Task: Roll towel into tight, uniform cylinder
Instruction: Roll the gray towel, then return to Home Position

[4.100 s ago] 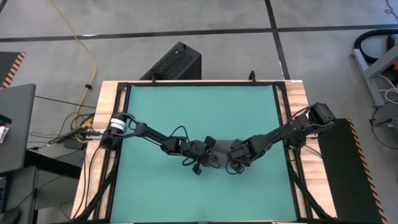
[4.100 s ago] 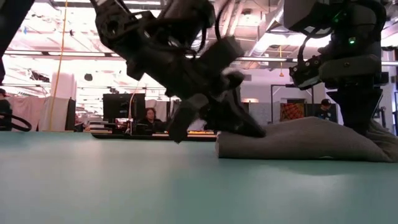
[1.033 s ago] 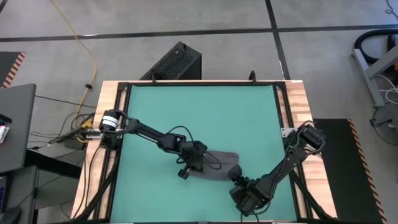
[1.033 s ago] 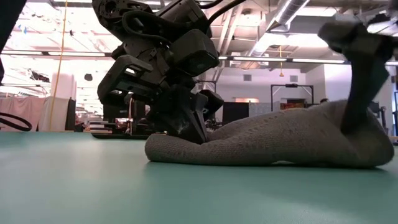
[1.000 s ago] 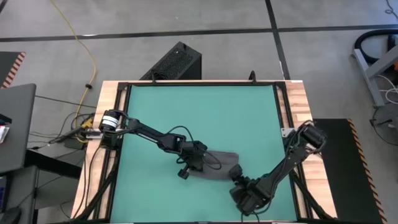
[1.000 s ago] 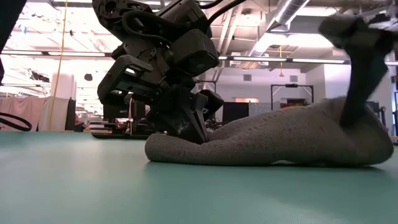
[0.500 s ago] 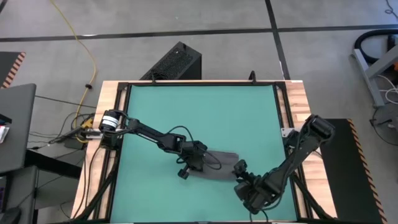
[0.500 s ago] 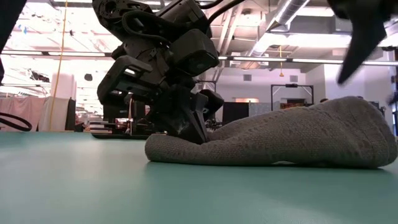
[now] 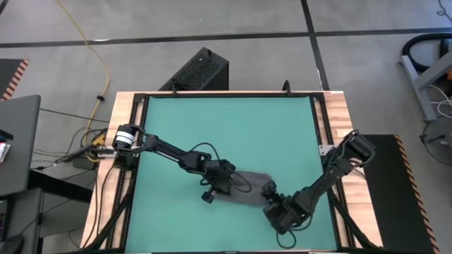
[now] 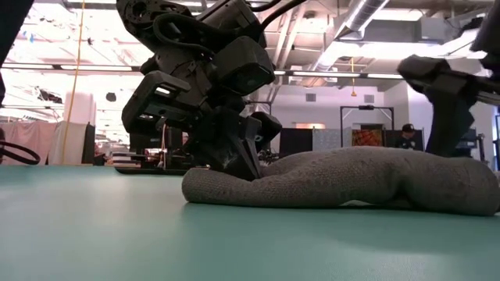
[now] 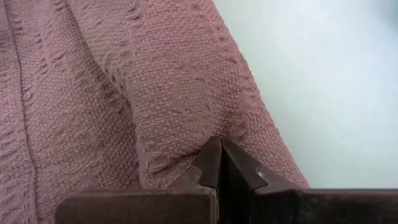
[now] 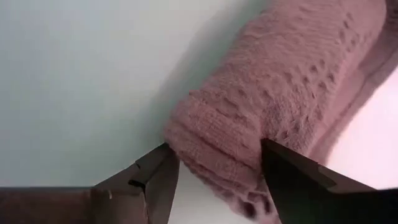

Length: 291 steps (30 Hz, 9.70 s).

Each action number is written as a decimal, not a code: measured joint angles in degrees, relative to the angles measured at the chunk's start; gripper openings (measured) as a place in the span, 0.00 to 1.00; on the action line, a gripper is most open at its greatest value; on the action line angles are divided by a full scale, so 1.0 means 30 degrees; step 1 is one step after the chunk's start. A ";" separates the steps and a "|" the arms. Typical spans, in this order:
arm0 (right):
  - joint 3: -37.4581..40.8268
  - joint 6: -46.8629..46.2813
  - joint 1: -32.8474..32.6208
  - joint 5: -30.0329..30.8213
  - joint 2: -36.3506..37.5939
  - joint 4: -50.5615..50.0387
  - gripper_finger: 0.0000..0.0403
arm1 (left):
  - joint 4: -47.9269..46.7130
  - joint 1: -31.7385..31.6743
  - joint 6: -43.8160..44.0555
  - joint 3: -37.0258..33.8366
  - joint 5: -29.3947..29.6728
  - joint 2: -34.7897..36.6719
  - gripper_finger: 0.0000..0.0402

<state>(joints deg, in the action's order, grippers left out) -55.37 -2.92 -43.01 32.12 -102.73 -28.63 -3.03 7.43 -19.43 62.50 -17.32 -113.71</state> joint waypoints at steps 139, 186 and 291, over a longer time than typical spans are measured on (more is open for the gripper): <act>0.1127 -1.9965 -0.1487 -0.1043 0.8453 -0.2779 0.29 | 0.4550 0.0268 -0.1156 0.0044 0.6122 -0.0838 0.00; 0.1064 -1.0786 0.1636 0.5199 -0.2167 0.2302 0.06 | 0.1080 -0.0131 0.5277 0.0108 0.4527 -0.0714 0.00; 1.0761 -0.1003 -0.0404 0.5739 3.3577 0.4786 0.11 | 0.4798 0.1447 0.8592 -1.5715 0.7522 3.3809 0.00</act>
<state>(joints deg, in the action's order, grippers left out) -23.09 -5.93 -44.23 49.34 -2.00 -14.27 11.37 11.78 6.35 15.36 5.24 -12.29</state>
